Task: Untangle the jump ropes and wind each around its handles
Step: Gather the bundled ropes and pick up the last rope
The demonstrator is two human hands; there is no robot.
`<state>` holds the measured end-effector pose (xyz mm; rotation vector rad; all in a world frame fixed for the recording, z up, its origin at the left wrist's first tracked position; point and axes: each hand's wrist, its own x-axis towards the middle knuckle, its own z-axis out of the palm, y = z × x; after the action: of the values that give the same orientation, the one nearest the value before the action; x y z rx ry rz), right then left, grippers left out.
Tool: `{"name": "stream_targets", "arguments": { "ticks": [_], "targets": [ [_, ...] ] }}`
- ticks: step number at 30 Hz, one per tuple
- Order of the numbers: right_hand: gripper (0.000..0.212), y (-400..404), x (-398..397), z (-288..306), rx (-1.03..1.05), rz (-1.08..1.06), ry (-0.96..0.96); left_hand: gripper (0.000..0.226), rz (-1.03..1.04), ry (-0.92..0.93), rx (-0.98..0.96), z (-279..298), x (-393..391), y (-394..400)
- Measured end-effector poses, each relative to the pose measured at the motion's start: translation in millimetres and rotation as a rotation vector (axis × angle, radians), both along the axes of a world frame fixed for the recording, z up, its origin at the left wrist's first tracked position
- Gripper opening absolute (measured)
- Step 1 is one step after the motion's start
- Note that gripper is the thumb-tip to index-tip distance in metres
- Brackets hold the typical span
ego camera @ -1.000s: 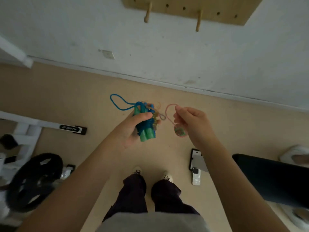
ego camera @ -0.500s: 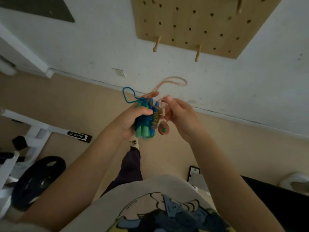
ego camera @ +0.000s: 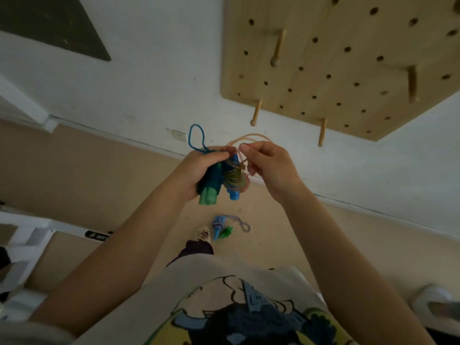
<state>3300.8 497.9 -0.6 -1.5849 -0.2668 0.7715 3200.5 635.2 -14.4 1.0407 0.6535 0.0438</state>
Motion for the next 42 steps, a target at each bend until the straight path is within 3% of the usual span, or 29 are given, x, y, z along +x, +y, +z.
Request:
{"name": "stream_targets", "arguments": {
  "ticks": [8,14,19,26,42],
  "targets": [
    [0.017,50,46,0,0.068,-0.028,0.083,0.014,-0.065,0.041,0.142,5,56,54],
    [0.018,52,79,6,0.017,-0.05,0.063,0.016,0.027,0.053,0.1,19,79,68],
    [0.017,48,101,22,-0.058,0.001,-0.09,0.021,0.061,0.073,0.104,34,97,71],
    [0.016,52,144,50,-0.046,-0.058,-0.272,0.017,0.113,0.064,0.406,64,142,76],
    [0.012,81,205,52,-0.137,-0.276,-0.298,0.011,0.062,-0.013,0.348,52,166,88]
  ]
}}
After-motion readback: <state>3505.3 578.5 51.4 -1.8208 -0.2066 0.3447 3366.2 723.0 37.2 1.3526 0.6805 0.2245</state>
